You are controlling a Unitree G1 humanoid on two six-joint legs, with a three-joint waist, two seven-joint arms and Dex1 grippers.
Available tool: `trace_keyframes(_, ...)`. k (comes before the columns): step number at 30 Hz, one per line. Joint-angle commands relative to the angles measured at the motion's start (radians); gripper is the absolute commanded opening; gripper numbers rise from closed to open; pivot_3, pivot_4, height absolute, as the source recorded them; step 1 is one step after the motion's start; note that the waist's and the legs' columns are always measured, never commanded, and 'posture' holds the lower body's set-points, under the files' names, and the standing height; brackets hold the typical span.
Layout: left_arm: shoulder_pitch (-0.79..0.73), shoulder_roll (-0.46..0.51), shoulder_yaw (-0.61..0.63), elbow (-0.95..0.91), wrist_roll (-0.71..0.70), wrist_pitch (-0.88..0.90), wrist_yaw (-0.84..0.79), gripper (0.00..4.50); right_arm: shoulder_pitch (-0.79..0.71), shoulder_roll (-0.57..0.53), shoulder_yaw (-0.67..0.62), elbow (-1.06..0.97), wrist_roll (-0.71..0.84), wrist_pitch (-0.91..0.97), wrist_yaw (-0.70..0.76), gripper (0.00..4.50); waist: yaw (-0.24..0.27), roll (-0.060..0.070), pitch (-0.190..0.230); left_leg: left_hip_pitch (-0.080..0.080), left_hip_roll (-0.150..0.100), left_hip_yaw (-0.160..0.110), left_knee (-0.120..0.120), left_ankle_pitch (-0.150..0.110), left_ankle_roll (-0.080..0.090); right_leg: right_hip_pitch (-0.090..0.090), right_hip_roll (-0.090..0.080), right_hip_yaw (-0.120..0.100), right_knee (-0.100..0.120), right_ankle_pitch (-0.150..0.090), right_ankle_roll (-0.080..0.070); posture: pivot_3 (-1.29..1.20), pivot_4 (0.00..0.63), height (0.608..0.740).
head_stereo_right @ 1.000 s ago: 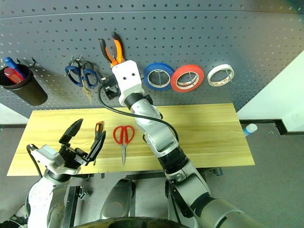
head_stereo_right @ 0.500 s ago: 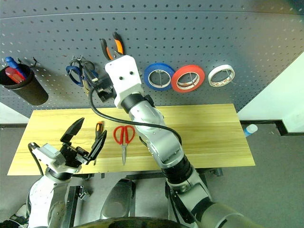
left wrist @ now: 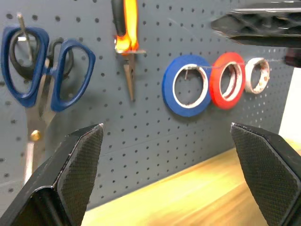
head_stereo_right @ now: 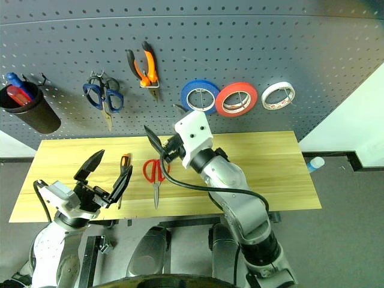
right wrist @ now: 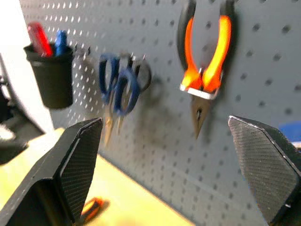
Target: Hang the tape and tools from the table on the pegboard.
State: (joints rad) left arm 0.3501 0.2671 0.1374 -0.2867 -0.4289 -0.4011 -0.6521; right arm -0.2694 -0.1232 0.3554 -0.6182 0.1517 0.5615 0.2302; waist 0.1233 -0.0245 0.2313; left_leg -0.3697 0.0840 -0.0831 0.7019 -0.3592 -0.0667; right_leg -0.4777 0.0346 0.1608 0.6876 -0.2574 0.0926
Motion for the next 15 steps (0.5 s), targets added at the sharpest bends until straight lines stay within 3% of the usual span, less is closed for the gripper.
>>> trace_keyframes(1, 0.042, 0.018, 0.002, -0.039, -0.026, 0.024, -0.010, 4.50, 0.055, -0.056, -0.022, -0.092, 0.042, 0.015, 0.059, 4.46, 0.000, 0.000, 0.000, 0.000, 0.000, 0.000, 0.000, 0.000, 0.000, 0.001, 0.000, 0.000, 0.000, 0.000, 0.000, 0.33, 0.150, 0.677)
trace_keyframes(7, 0.093, 0.082, -0.018, -0.071, -0.034, 0.163, -0.016, 4.50, 0.144, -0.170, -0.060, -0.091, 0.085, -0.001, 0.161, 4.46, 0.000, -0.001, -0.002, 0.001, 0.000, 0.000, 0.000, 0.000, 0.000, 0.003, 0.000, 0.000, -0.001, 0.000, 0.000, 0.34, 0.146, 0.677)
trace_keyframes(11, 0.087, 0.088, 0.006, -0.090, -0.022, 0.290, 0.070, 4.50, 0.170, -0.209, -0.090, -0.052, 0.106, -0.025, 0.215, 4.46, 0.001, -0.001, -0.004, 0.003, 0.000, 0.000, 0.000, 0.000, 0.000, 0.006, 0.000, 0.000, -0.001, 0.000, 0.000, 0.35, 0.147, 0.677)
trace_keyframes(15, 0.054, 0.080, 0.034, -0.113, -0.004, 0.439, 0.205, 4.50, 0.169, -0.212, -0.102, -0.013, 0.100, -0.049, 0.226, 4.46, 0.000, -0.002, -0.004, 0.015, 0.000, 0.000, 0.000, 0.000, 0.000, 0.014, 0.000, 0.001, -0.001, -0.001, 0.000, 0.36, 0.143, 0.677)
